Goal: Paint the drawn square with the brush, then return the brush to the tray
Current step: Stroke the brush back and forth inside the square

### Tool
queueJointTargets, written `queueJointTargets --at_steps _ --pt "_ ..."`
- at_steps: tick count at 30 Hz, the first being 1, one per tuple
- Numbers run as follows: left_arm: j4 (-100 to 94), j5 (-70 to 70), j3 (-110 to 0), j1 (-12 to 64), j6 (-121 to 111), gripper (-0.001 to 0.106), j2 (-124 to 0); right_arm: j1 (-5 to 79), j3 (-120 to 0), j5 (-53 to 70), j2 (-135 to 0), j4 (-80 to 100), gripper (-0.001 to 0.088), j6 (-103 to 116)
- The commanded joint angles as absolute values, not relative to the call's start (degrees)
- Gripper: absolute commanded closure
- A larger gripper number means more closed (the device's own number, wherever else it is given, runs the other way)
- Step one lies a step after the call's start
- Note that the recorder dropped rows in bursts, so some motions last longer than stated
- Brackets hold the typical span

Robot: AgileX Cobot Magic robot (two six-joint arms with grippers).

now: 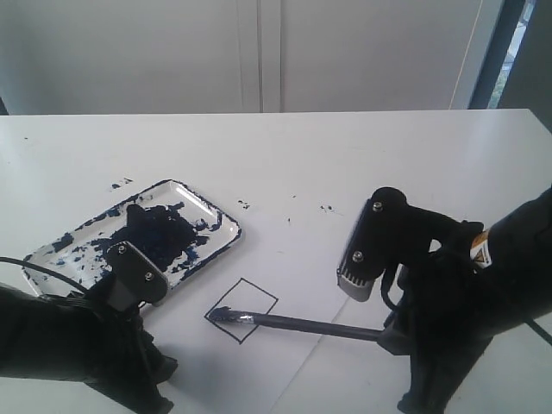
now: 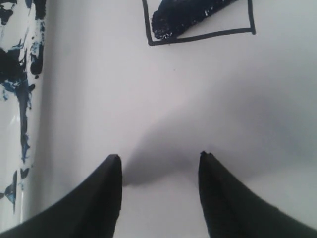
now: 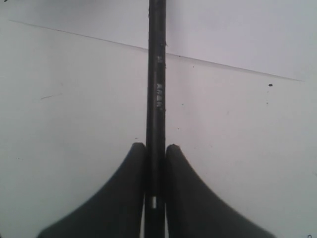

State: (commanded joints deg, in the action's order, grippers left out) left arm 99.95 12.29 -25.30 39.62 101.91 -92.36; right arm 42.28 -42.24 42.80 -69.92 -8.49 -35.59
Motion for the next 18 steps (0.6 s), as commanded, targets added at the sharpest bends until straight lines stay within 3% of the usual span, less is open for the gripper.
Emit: queueJointTargets --at_steps 12,18 --pt "99.95 12.29 -25.3 39.62 101.91 0.052 -92.36 42.28 -42.24 40.45 -70.06 -2.69 0.0868 -29.71" --pt "99.95 12.29 -25.3 39.62 101.91 0.052 -92.36 42.28 -42.24 43.79 -70.06 -10.6 0.0868 -36.28"
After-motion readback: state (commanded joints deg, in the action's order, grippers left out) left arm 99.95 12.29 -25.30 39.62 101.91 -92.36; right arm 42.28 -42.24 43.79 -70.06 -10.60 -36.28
